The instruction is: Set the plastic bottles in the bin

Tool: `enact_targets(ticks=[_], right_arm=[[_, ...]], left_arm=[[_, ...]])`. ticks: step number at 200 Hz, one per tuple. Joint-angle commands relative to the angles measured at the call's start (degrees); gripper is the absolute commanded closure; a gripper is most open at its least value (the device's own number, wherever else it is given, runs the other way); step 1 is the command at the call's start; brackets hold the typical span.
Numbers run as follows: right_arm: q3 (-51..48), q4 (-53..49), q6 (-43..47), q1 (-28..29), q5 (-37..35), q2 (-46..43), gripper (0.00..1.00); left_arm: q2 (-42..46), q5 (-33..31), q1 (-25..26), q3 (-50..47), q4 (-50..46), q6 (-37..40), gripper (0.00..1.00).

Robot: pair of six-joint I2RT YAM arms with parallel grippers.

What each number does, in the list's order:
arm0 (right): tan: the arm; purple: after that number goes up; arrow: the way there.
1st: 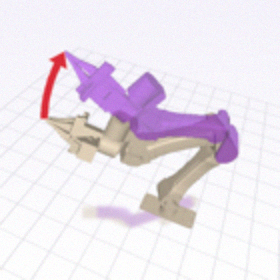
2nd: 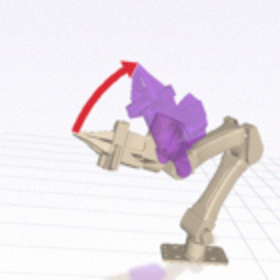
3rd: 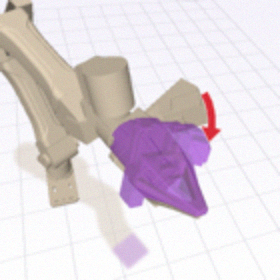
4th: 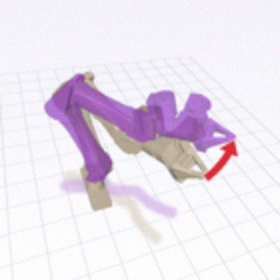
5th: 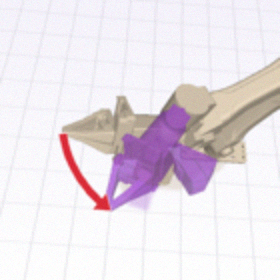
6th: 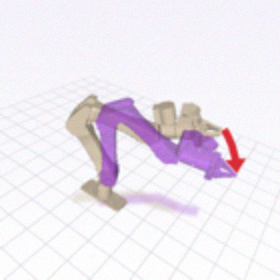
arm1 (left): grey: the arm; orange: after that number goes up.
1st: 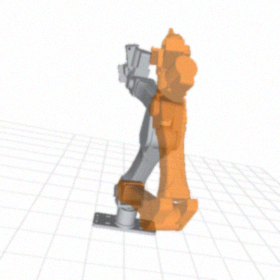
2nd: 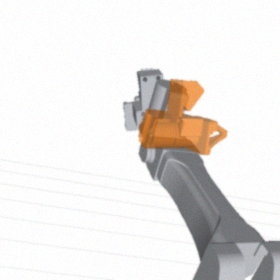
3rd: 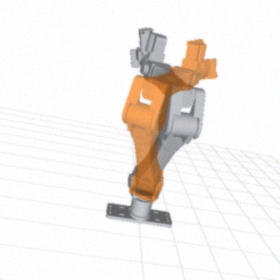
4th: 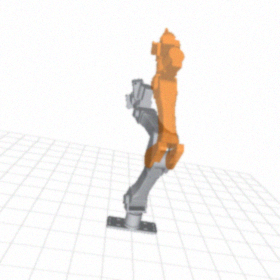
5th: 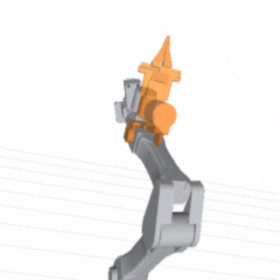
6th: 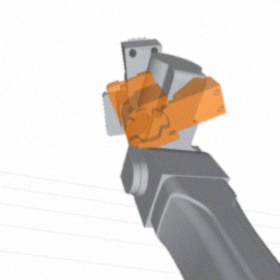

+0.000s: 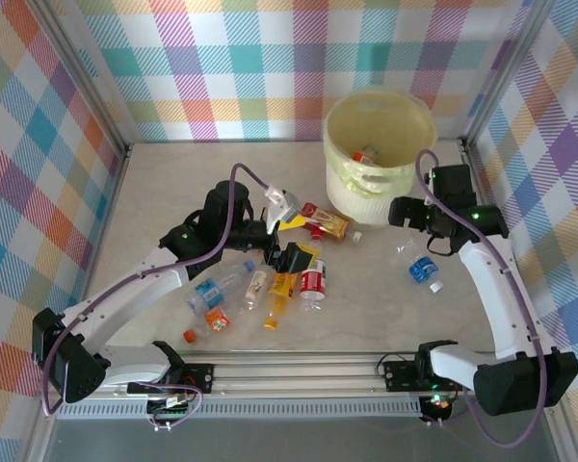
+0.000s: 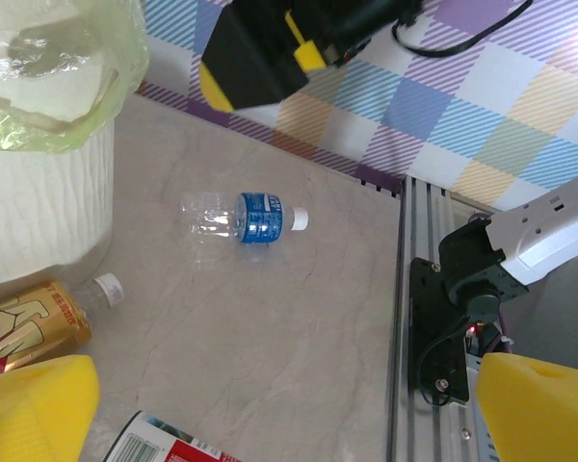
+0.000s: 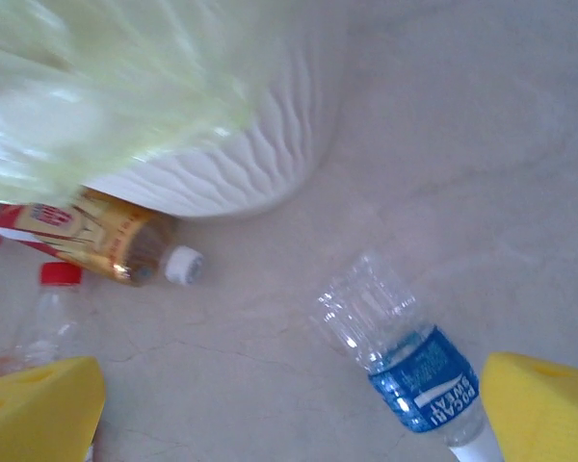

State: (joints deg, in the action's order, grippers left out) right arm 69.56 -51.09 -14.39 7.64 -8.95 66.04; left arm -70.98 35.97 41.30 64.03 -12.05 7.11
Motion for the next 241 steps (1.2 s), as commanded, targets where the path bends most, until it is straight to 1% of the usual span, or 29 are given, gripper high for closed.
enact_targets(ticks=[1, 30, 54, 104, 124, 199, 241], right_arm=[[-5.54, 4.12, -4.97, -1.84, -0.01, -0.25, 0.0], [-14.97, 9.83, -9.23, -5.06, 2.07, 1.12, 0.0], [-18.89, 13.25, -10.21, -7.39, 3.98, 3.29, 0.0], [-21.1, 15.98, -8.2, -8.22, 5.94, 9.79, 0.0], [-22.39, 16.91, -8.72, -8.19, 5.41, 11.69, 0.0], [-24.26, 18.92, -8.73, -8.17, 7.85, 13.93, 0.0], [-24.61, 19.24, -9.97, -8.18, 8.82, 14.94, 0.06]], left_arm=[[1.24, 1.08, 1.05, 1.69, 0.5, 0.27, 0.0], [1.37, 0.59, 1.38, 1.71, 0.02, 0.73, 0.0], [0.97, 0.36, 1.7, 1.93, -0.59, 1.14, 0.0], [0.53, 0.01, 1.94, 2.32, -1.7, 1.86, 0.0], [0.29, -0.02, 1.99, 2.42, -1.92, 1.94, 0.0], [-0.56, 0.09, 2.1, 2.59, -2.44, 2.38, 0.0], [-0.87, 0.33, 2.05, 2.59, -2.61, 2.47, 0.0]])
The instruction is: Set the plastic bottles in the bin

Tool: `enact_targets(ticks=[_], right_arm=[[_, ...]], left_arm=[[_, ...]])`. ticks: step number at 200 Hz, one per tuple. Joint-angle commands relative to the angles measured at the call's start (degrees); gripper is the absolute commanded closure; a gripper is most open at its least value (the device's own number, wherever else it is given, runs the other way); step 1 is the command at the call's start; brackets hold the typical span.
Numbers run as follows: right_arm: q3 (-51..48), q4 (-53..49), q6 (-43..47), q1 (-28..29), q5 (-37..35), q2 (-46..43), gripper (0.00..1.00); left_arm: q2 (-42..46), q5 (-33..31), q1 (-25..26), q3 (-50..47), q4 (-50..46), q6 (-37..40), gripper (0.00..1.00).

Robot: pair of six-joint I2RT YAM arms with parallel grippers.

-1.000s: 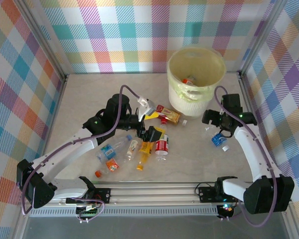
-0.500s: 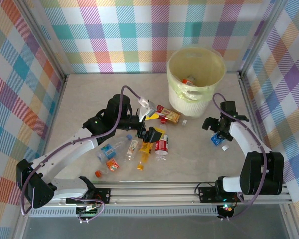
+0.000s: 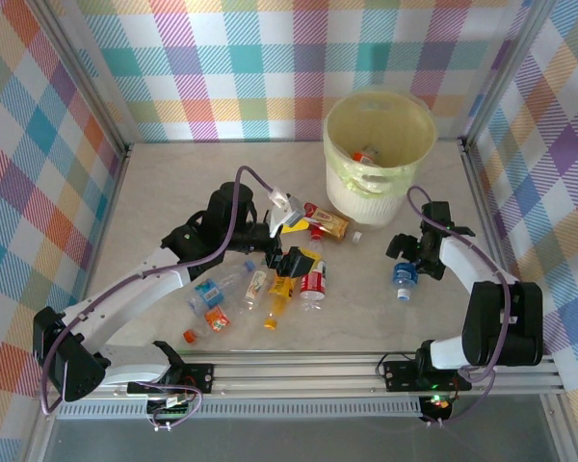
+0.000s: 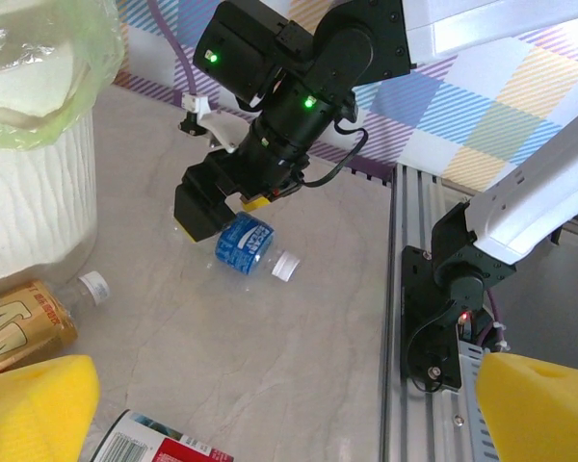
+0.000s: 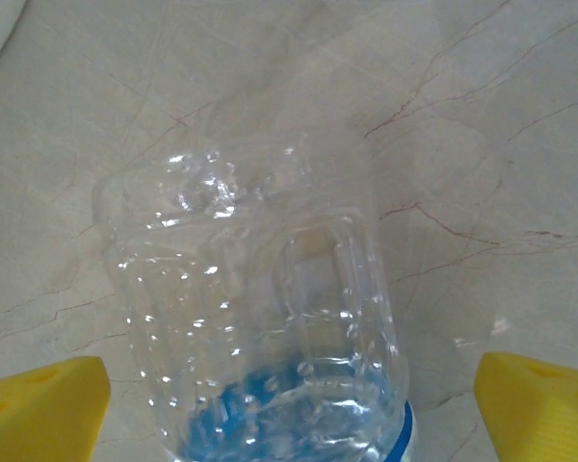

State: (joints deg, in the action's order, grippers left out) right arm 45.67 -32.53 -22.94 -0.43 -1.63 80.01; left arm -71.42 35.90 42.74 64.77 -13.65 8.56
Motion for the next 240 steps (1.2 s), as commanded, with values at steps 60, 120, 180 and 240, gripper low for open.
enact_targets(ticks=[60, 120, 180, 240], right_arm=[[-0.2, 0.81, -3.32, -0.11, 0.98, 3.65, 0.09], [-0.38, 1.79, -4.01, -0.19, 1.18, 5.35, 0.25], [-1.53, 1.78, -3.23, -0.11, -0.33, 1.0, 0.39], [0.23, -2.48, -2.76, -0.18, -2.29, -10.54, 0.42]], left_arm=[[-0.22, 0.06, 0.63, 1.85, -1.01, 1.2, 0.0], [-0.68, -0.14, 0.61, 1.94, -1.53, 1.52, 0.0], [-0.47, -0.65, 0.68, 1.92, -1.55, 1.56, 0.0], [0.36, -1.1, 0.59, 1.23, -0.04, 0.87, 0.0]])
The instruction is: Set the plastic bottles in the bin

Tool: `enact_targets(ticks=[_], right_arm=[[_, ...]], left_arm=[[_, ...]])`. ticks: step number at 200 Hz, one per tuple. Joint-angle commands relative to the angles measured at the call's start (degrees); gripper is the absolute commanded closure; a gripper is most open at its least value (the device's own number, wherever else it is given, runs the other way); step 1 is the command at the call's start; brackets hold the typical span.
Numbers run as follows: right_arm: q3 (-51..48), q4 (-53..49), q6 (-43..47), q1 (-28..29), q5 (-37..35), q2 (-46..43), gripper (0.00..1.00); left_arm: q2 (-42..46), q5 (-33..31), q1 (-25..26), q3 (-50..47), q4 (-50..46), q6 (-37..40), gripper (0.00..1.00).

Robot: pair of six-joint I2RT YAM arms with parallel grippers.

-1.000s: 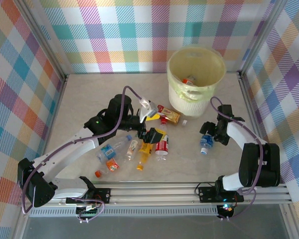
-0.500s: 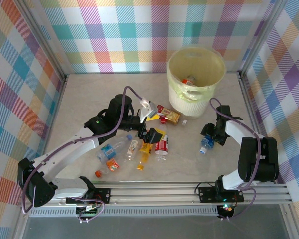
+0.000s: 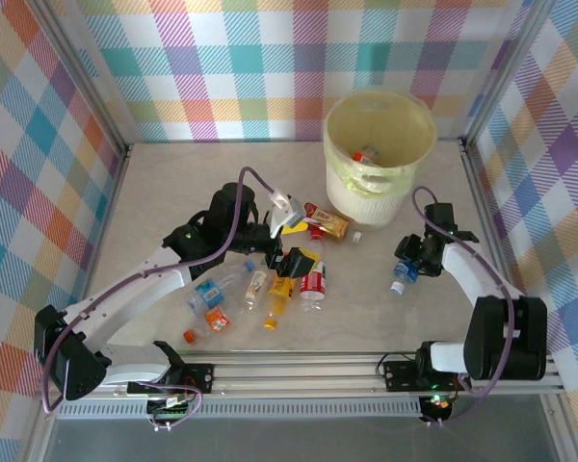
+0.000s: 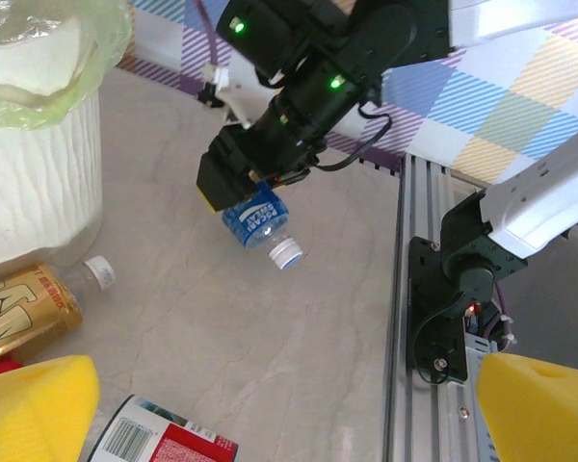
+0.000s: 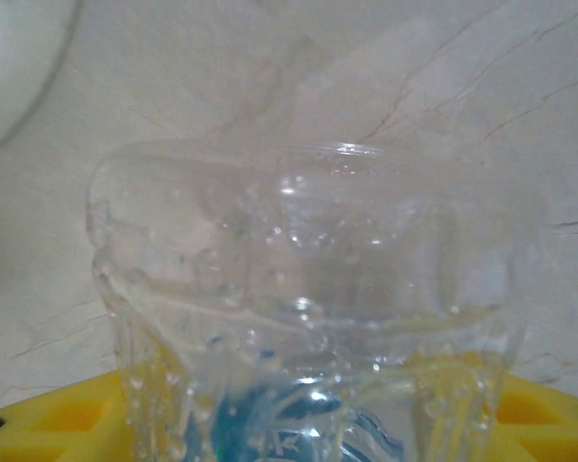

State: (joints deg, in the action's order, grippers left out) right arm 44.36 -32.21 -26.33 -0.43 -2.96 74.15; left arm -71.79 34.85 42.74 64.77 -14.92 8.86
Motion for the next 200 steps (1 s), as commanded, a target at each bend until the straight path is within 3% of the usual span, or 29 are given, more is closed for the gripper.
enact_targets(ticks=[1, 54, 102, 150, 200], right_arm=[[1.57, -2.83, 0.65, -0.19, -0.98, -4.92, 0.42], [7.74, -8.43, 1.59, -0.02, -0.58, -14.67, 0.42], [16.5, -12.46, 2.07, 0.5, 1.08, -17.96, 0.42], [28.92, -15.07, 2.92, 4.53, -1.47, -16.25, 0.43], [43.21, -14.64, 6.02, 11.75, -8.66, -9.89, 0.43]], left_arm=[[0.71, 0.0, 0.63, 1.23, 1.22, 0.6, 0.0], [1.92, -1.45, 0.6, 0.46, 2.47, 0.19, 0.0], [3.37, -2.71, 0.32, -1.09, 5.8, -2.15, 0.0], [4.89, -2.25, -1.01, -3.26, 10.78, -5.33, 0.0], [6.81, 0.83, -4.33, -7.32, 21.43, -12.78, 0.0]])
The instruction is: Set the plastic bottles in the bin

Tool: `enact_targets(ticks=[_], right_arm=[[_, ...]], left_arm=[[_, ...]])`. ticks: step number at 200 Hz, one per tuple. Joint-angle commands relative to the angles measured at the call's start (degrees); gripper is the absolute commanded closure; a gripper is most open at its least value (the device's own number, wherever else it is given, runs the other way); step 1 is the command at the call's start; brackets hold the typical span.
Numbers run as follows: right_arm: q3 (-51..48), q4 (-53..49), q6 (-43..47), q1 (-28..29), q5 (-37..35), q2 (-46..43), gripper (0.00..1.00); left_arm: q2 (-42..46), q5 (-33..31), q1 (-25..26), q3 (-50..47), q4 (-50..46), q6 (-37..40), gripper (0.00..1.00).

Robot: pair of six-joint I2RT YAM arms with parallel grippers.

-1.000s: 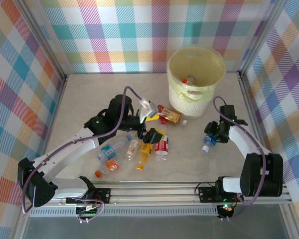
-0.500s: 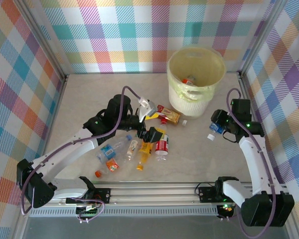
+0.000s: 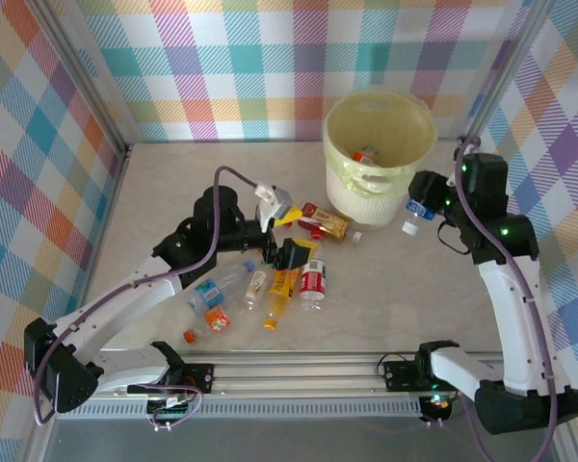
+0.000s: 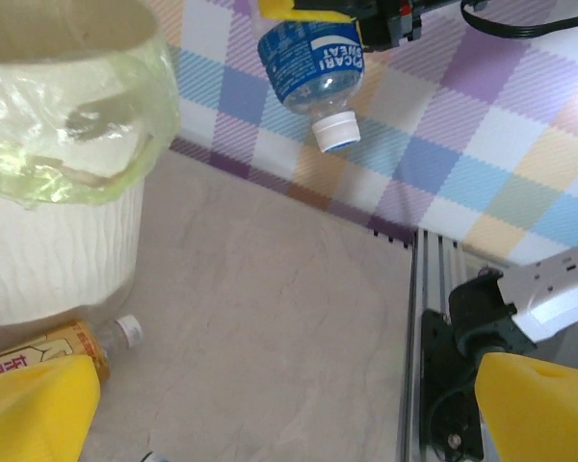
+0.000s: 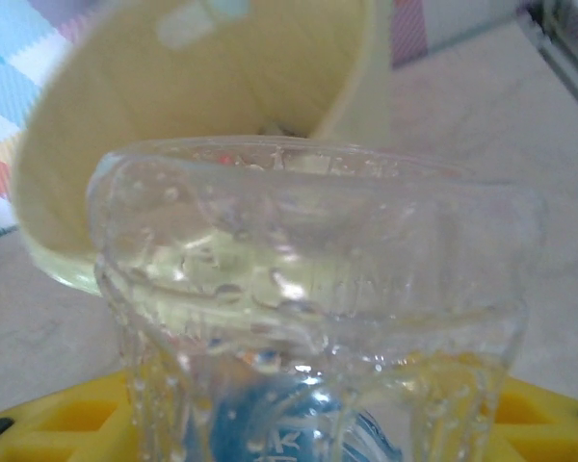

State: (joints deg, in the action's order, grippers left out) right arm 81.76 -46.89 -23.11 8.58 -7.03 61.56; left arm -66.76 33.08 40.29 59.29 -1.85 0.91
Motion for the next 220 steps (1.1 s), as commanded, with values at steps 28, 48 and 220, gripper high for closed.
enact_targets(ticks=[28, 48, 220], right_arm=[[11.5, 2.98, 4.39, 5.55, -7.54, 7.13, 0.43], [14.78, 5.77, 5.64, 7.59, -9.68, 10.62, 0.43], [36.31, 7.54, 15.13, 10.32, -15.53, 40.44, 0.43]], left_arm=[[1.64, 5.23, -4.17, -3.42, 14.55, -9.85, 0.0], [1.57, 5.85, -5.59, -5.0, 19.72, -13.74, 0.0], [2.49, 3.79, -9.0, -7.12, 25.71, -18.23, 0.0]])
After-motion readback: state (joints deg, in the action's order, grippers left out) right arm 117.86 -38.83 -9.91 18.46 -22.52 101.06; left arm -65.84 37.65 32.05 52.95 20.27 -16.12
